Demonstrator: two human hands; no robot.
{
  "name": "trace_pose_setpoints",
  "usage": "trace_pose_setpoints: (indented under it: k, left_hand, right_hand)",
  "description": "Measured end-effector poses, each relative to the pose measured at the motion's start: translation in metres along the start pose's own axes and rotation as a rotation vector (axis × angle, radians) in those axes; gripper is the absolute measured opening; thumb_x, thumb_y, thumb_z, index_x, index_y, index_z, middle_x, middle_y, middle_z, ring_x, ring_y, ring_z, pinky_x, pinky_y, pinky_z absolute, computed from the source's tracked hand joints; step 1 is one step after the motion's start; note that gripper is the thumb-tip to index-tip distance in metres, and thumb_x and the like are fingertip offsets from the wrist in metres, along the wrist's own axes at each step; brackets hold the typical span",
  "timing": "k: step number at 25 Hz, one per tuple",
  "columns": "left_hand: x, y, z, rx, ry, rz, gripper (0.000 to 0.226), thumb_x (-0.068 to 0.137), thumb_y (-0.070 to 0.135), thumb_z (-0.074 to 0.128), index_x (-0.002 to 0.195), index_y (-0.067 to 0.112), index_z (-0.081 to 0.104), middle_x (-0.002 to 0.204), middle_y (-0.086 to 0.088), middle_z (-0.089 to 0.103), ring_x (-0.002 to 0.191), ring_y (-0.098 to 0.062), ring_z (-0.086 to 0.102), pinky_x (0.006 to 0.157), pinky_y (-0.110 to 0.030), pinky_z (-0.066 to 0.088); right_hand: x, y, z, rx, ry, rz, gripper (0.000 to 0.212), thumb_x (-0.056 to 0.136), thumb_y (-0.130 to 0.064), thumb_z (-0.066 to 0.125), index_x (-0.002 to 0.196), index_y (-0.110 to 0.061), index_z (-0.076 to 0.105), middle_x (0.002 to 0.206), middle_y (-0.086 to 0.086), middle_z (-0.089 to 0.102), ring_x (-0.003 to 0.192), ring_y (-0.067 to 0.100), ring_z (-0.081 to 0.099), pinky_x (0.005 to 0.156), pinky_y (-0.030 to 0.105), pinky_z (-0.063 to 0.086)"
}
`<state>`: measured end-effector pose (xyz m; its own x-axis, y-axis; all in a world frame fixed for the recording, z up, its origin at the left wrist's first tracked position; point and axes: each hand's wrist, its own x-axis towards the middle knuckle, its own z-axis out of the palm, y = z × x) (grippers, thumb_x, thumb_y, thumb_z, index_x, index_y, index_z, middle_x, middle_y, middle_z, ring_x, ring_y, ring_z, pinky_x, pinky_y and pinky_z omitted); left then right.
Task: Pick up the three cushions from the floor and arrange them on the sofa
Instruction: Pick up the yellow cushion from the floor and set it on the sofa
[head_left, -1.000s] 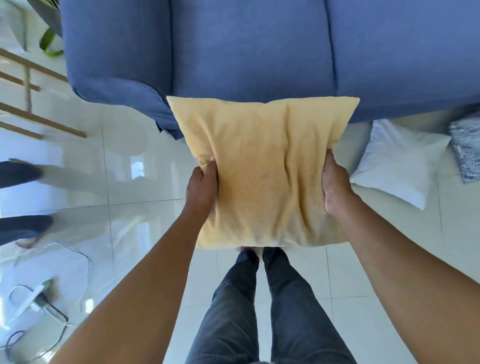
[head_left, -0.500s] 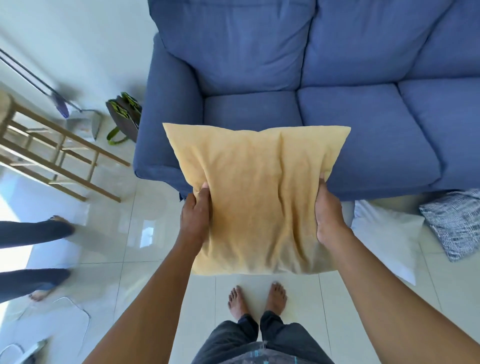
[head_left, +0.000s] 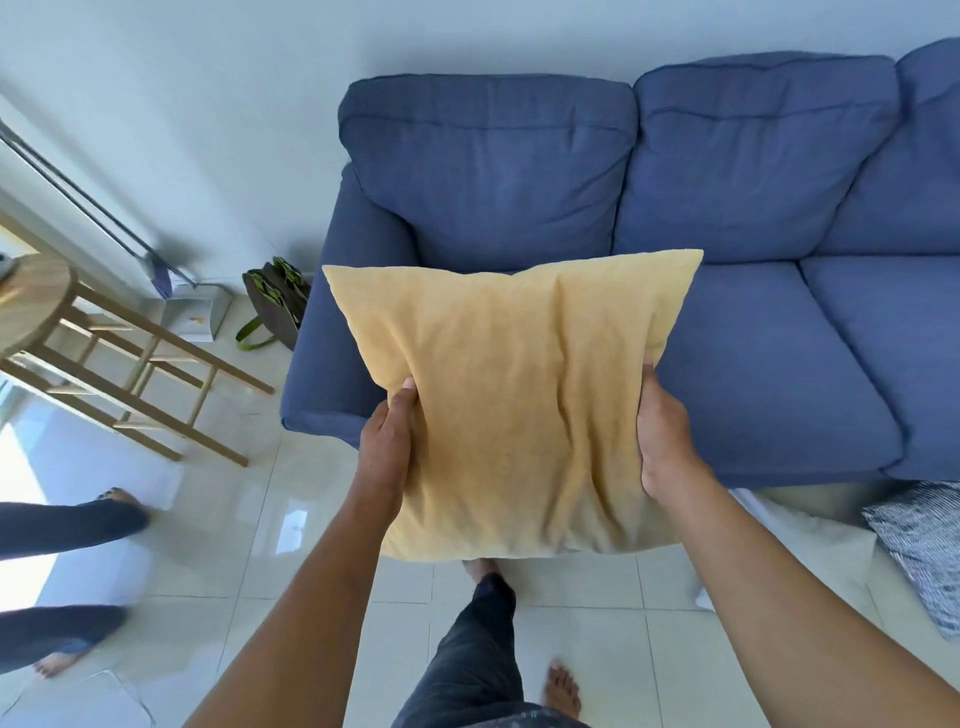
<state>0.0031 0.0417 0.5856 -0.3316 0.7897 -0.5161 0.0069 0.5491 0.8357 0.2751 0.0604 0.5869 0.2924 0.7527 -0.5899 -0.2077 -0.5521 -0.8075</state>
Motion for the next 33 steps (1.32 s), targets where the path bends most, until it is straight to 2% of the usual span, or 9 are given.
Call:
trace_pose_setpoints:
  k: [6,9,13,19,23,27,29,31,33]
  left_hand:
    - [0.095,0.052,0.015,-0.033,-0.062,-0.002,0.048,0.098,0.065,0.054,0.126,0.029,0.067,0.12,0.015,0.069,0.113,-0.01,0.062,0.095,-0.036,0.042]
    - [0.146,0.075,0.016,-0.011,-0.075,-0.034,0.052,0.098,0.063,0.053,0.135,0.028,0.063,0.126,0.012,0.068,0.116,-0.014,0.062,0.097,-0.039,0.044]
    - [0.209,0.098,0.019,0.033,-0.13,-0.085,0.039,0.099,0.058,0.053,0.124,0.032,0.067,0.121,0.012,0.069,0.116,-0.018,0.064,0.095,-0.041,0.045]
    - [0.263,0.115,0.042,0.066,-0.132,-0.125,0.035,0.099,0.054,0.054,0.123,0.033,0.069,0.122,0.011,0.07,0.116,-0.018,0.063,0.09,-0.039,0.046]
    - [0.293,0.133,0.062,0.095,-0.115,-0.166,0.054,0.09,0.059,0.055,0.134,0.029,0.066,0.133,0.006,0.07,0.124,-0.025,0.062,0.106,-0.047,0.048]
    - [0.333,0.153,0.084,0.045,-0.104,-0.194,0.049,0.085,0.052,0.058,0.123,0.025,0.074,0.12,0.002,0.078,0.114,-0.023,0.07,0.087,-0.039,0.054]
    - [0.356,0.157,0.095,0.042,-0.078,-0.212,0.049,0.082,0.051,0.058,0.12,0.023,0.075,0.119,0.0,0.079,0.112,-0.025,0.071,0.087,-0.04,0.055]
    - [0.374,0.159,0.104,0.03,-0.066,-0.222,0.044,0.084,0.046,0.059,0.116,0.021,0.075,0.116,-0.003,0.079,0.112,-0.028,0.071,0.09,-0.043,0.056]
    - [0.392,0.158,0.113,0.014,-0.068,-0.232,0.036,0.089,0.038,0.057,0.114,0.02,0.075,0.114,-0.005,0.08,0.111,-0.03,0.072,0.086,-0.042,0.056]
  right_hand:
    - [0.066,-0.051,0.048,-0.011,0.021,-0.008,0.057,0.098,-0.07,0.049,0.108,-0.022,0.078,0.108,-0.001,0.081,0.106,0.021,0.074,0.102,0.047,0.058]
    - [0.101,-0.076,0.073,-0.045,0.04,0.019,0.058,0.097,-0.071,0.05,0.111,-0.023,0.079,0.109,-0.002,0.081,0.106,0.02,0.075,0.1,0.046,0.058]
    - [0.147,-0.092,0.099,-0.083,0.06,0.051,0.056,0.096,-0.072,0.051,0.111,-0.026,0.079,0.112,-0.004,0.081,0.106,0.019,0.074,0.098,0.044,0.058]
    - [0.201,-0.101,0.112,-0.028,0.031,0.078,0.04,0.101,-0.058,0.054,0.109,-0.027,0.079,0.108,-0.008,0.083,0.111,0.016,0.073,0.099,0.041,0.055]
    - [0.247,-0.122,0.121,0.007,-0.022,0.12,0.034,0.102,-0.05,0.055,0.11,-0.028,0.08,0.103,-0.009,0.084,0.111,0.018,0.073,0.099,0.042,0.055]
    - [0.302,-0.145,0.13,-0.06,-0.07,0.153,0.034,0.099,-0.044,0.056,0.106,-0.023,0.082,0.107,-0.001,0.083,0.111,0.026,0.073,0.105,0.047,0.053]
    - [0.33,-0.15,0.134,-0.078,-0.082,0.175,0.035,0.098,-0.04,0.054,0.106,-0.02,0.082,0.107,0.0,0.083,0.111,0.027,0.072,0.105,0.047,0.052]
    - [0.354,-0.154,0.138,-0.106,-0.096,0.189,0.039,0.09,-0.041,0.058,0.111,-0.015,0.079,0.111,0.003,0.082,0.116,0.03,0.07,0.109,0.048,0.05]
    - [0.377,-0.155,0.14,-0.137,-0.099,0.209,0.053,0.072,-0.04,0.064,0.114,-0.012,0.076,0.119,0.007,0.079,0.12,0.033,0.068,0.113,0.052,0.047]
